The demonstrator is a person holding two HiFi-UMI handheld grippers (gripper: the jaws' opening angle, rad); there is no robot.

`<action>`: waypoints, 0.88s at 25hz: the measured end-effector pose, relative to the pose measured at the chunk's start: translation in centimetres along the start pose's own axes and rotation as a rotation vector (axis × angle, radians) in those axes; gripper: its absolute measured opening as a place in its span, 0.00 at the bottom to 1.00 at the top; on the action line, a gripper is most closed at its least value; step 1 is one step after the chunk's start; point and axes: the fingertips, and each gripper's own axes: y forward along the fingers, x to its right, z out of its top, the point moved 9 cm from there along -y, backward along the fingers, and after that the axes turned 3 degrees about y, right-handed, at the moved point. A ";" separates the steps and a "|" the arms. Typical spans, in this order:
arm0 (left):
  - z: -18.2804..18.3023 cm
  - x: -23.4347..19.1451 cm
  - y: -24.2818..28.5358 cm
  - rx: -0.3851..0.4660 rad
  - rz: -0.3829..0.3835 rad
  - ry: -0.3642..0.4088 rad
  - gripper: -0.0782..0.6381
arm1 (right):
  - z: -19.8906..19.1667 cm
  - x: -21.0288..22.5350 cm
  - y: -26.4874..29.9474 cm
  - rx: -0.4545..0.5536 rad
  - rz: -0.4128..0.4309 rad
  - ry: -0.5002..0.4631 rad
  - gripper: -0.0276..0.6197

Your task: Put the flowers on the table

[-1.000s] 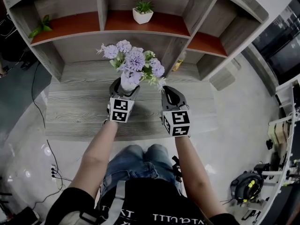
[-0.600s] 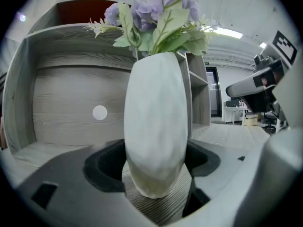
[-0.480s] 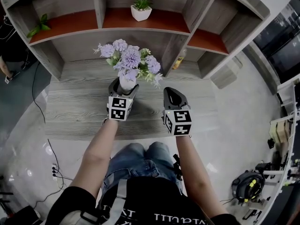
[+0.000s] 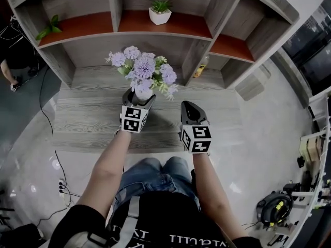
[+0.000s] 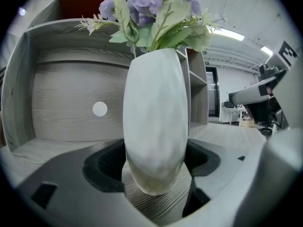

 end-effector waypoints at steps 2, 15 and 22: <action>0.0 0.0 -0.2 -0.006 -0.002 0.001 0.63 | -0.4 -0.3 -0.3 0.000 -0.002 0.020 0.07; 0.8 -0.1 -2.1 -0.041 0.026 -0.029 0.73 | 2.6 0.4 -1.3 0.029 -0.033 0.031 0.07; 3.1 -0.1 -4.1 -0.054 0.019 -0.024 0.73 | 5.2 0.1 -2.0 0.015 -0.019 0.023 0.07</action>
